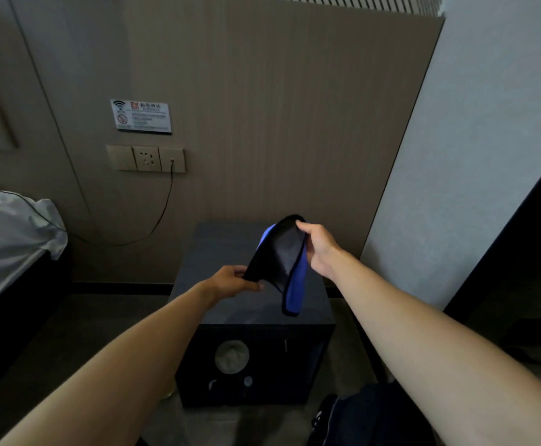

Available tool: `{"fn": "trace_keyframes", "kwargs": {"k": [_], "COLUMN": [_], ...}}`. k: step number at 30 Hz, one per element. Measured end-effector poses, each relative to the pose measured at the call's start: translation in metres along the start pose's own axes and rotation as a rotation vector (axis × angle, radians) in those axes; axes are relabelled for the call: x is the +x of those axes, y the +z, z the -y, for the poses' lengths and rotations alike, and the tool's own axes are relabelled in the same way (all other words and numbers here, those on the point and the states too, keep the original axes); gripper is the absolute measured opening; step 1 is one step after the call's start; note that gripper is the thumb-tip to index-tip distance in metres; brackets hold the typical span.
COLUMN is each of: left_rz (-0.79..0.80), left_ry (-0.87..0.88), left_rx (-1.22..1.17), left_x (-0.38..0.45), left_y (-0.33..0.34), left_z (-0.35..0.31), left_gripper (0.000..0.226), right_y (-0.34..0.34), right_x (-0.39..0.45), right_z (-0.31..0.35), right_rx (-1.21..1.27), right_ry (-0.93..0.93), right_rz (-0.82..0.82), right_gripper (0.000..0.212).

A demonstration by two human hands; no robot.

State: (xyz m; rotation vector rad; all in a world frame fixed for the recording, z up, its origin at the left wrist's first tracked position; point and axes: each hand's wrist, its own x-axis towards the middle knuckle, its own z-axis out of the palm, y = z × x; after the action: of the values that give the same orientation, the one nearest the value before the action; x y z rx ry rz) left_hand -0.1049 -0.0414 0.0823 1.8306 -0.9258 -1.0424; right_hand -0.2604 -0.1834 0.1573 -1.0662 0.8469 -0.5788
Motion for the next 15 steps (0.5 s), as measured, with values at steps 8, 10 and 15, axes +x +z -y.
{"fn": "trace_keyframes", "kwargs": {"k": [8,10,15], "left_rz": [0.188,0.241,0.38], "left_ry": [-0.28,-0.29,-0.247], "left_rx": [-0.504,-0.655,-0.722], "left_x": [0.005,0.009,0.002], "left_y": [0.003,0.007,0.015], "left_z": [0.019,0.021,0.009], "left_gripper": [0.037,0.045,0.037], "right_y": [0.001,0.003,0.001], "right_x": [-0.004,-0.004,-0.001], "right_z": [0.004,0.001,-0.007], "right_rx": [0.176,0.167,0.164], "right_ry": [0.08,0.109,0.187], "right_rz": [-0.002,-0.023,-0.095], "right_gripper": [0.033,0.035,0.046]}}
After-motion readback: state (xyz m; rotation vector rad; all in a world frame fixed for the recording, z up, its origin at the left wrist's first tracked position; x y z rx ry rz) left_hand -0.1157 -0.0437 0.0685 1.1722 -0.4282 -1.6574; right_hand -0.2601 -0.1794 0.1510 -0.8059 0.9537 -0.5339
